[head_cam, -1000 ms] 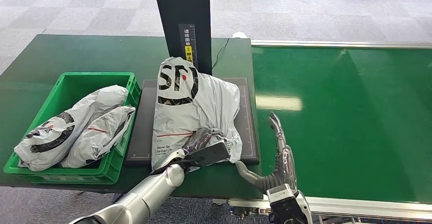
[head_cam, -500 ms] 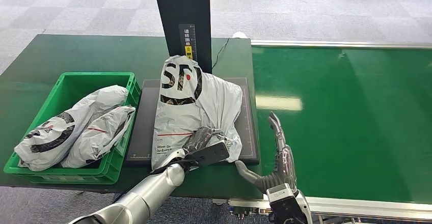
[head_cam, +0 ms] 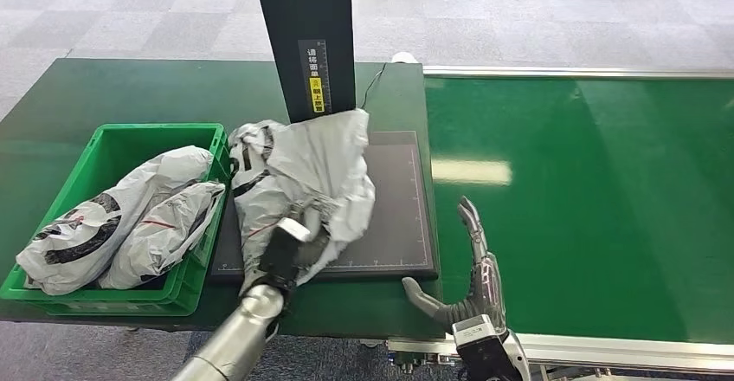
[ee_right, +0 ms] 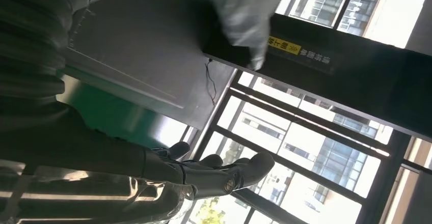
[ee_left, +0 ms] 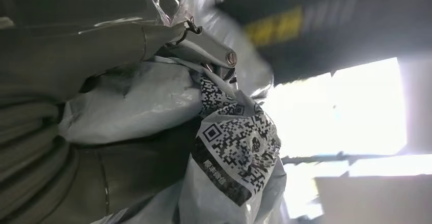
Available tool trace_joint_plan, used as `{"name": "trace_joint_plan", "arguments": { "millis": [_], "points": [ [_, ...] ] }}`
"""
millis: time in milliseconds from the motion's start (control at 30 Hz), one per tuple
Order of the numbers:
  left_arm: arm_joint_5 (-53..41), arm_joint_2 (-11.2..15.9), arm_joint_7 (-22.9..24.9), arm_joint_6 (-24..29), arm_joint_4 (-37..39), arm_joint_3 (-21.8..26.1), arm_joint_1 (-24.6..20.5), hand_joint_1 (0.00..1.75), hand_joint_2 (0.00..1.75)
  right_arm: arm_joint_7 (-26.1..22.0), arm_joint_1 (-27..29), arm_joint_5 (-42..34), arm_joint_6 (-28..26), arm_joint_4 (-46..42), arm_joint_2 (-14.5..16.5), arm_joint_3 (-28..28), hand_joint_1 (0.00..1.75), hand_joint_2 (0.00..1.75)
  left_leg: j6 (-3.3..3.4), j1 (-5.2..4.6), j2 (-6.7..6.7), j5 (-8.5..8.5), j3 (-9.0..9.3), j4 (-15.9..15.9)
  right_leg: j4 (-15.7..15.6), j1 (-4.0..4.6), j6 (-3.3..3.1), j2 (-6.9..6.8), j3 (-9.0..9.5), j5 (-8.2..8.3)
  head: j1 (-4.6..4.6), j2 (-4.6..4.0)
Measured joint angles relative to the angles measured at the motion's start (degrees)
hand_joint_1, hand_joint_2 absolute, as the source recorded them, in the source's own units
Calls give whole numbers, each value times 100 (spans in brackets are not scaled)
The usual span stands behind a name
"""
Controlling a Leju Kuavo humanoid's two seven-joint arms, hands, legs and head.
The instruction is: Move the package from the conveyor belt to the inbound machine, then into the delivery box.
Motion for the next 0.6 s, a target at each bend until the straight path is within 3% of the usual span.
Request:
{"name": "trace_joint_plan", "arguments": {
  "millis": [100,233,400,600],
  "points": [
    [770,307,150,-360,-1869,741,233,175,175,1,202,13,-51,-71,-5,-41,0,175,-1,4,-8,0,-18,-2,2,4,-3,-8,-12,-2,-1,0],
    [840,513,132,-496,-3353,1632,292,175,175,1,250,20,-69,-94,-5,-67,0,175,-2,4,-4,0,-17,-4,3,4,-3,-7,-11,-3,1,0],
    [729,794,136,-283,-4312,2317,278,175,175,0,250,16,-55,-93,1,-80,0,175,-2,2,-7,0,-15,-2,2,1,-3,-10,-7,-2,2,0],
    [859,1240,578,-195,-4805,2728,-6,175,175,-8,247,1,27,-90,8,-90,0,175,-4,3,-7,2,-12,-2,3,3,-3,-10,-8,-2,2,0]
  ]
}}
